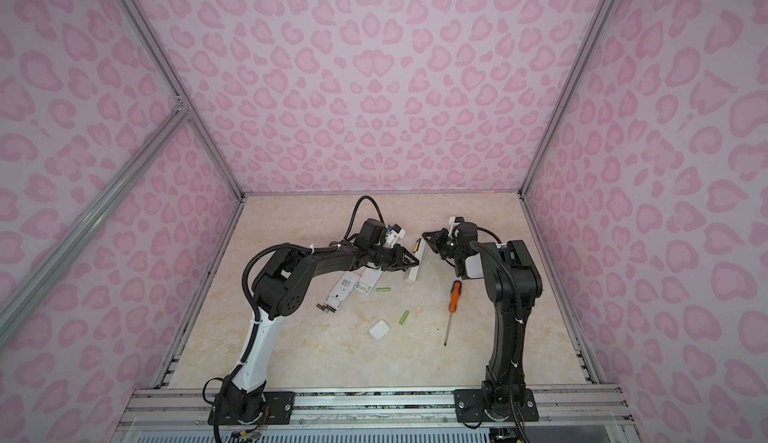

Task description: Unload the batteries from the remote control

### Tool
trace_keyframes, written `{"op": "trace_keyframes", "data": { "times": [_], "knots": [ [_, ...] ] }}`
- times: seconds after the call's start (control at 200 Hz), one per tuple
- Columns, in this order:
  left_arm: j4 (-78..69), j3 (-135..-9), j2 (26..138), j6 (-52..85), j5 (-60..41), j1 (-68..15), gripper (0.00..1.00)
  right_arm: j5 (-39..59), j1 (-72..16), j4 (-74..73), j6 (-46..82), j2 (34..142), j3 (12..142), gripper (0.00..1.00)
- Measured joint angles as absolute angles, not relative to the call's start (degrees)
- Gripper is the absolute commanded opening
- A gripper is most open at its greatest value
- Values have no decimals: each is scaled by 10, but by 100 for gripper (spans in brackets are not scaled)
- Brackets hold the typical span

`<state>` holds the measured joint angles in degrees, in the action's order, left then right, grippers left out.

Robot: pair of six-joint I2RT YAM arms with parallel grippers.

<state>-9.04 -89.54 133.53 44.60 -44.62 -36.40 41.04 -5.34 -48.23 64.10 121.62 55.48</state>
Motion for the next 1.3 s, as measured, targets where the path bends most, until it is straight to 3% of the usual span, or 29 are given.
{"op": "trace_keyframes", "data": {
  "times": [0.35,0.69,1.145,1.3],
  "knots": [
    [-73,-981,1383,480,-451,-358,4,360,-43,-586,727,1240,536,0],
    [-70,-1030,1411,503,-448,-362,4,307,-50,-574,722,1228,539,0],
    [-124,-1081,1435,505,-425,-355,4,343,-56,-478,686,1196,537,0],
    [-132,-1036,1431,497,-425,-344,4,321,-35,-388,612,1111,545,10]
  ]
}}
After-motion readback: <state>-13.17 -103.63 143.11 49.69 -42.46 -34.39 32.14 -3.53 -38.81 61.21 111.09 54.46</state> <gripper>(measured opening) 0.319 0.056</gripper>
